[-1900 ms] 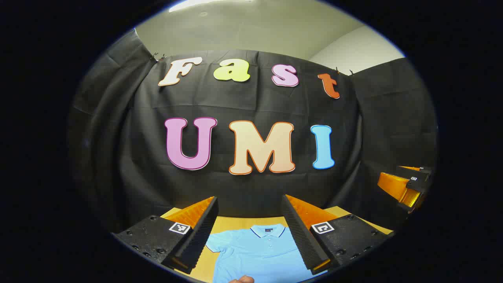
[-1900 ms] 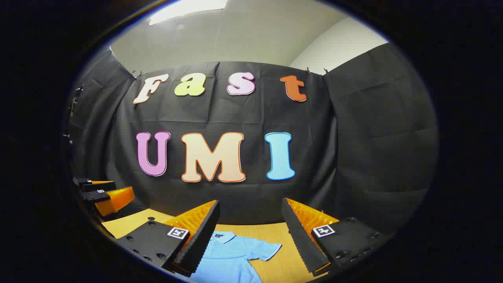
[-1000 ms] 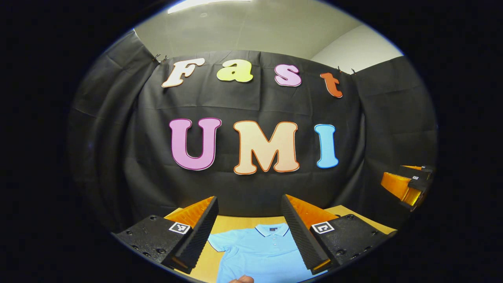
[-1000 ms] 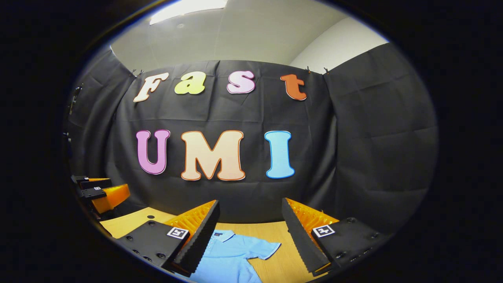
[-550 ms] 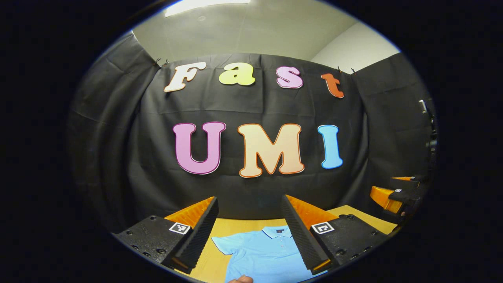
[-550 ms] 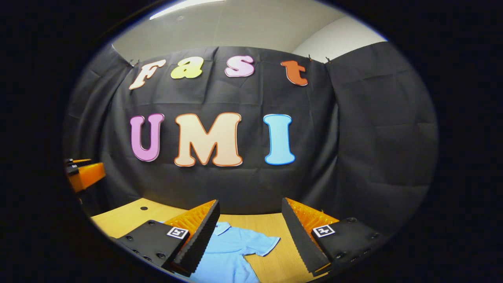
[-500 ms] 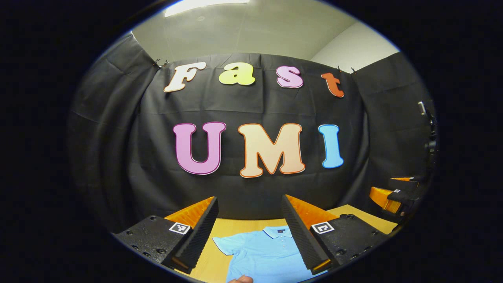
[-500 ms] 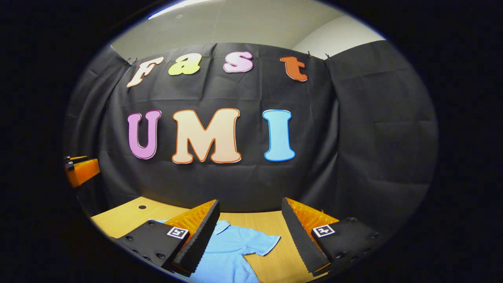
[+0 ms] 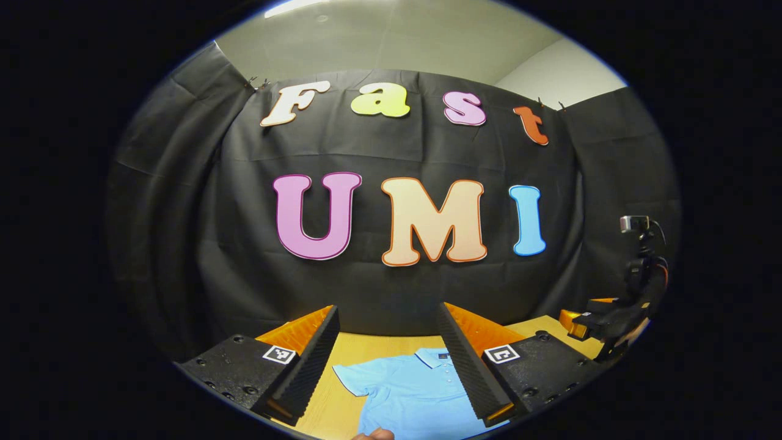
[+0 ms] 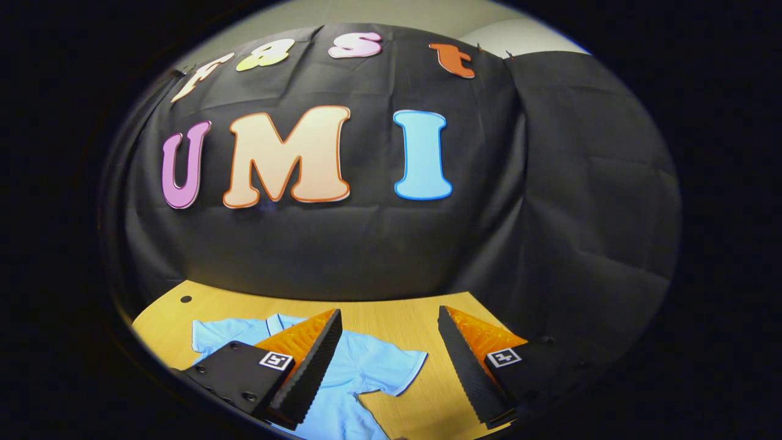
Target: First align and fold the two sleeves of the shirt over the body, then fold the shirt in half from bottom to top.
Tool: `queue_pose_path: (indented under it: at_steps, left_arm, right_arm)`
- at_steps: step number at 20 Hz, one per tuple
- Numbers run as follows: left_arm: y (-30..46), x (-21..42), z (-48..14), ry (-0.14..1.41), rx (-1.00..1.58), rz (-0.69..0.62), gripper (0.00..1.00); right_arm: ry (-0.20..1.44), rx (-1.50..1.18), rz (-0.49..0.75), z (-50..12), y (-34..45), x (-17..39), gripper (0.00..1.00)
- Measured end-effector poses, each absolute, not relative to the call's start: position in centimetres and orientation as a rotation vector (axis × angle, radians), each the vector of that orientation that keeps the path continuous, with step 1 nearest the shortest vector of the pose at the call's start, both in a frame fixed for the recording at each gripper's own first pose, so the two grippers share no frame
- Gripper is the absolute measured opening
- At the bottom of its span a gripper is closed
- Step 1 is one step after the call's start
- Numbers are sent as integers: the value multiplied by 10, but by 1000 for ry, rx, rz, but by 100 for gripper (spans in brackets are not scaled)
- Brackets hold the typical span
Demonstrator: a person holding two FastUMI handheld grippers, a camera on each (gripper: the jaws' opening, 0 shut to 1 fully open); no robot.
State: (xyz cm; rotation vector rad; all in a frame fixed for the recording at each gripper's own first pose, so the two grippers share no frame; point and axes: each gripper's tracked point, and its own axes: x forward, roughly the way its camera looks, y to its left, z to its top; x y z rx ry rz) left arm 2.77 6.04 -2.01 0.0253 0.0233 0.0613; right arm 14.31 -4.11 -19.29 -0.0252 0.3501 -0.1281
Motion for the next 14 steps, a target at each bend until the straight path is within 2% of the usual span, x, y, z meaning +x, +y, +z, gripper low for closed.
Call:
queue_pose_path:
  at_steps: [6, 14]
  left_arm:
    - [79, 41, -25, 33, 44, 70, 96]
    - [103, 60, -40, 73, 76, 102, 96]
  right_arm:
    - [458, -25, -199, -261, -61, 177, 100]
    - [657, -18, -271, -362, -86, 191, 99]
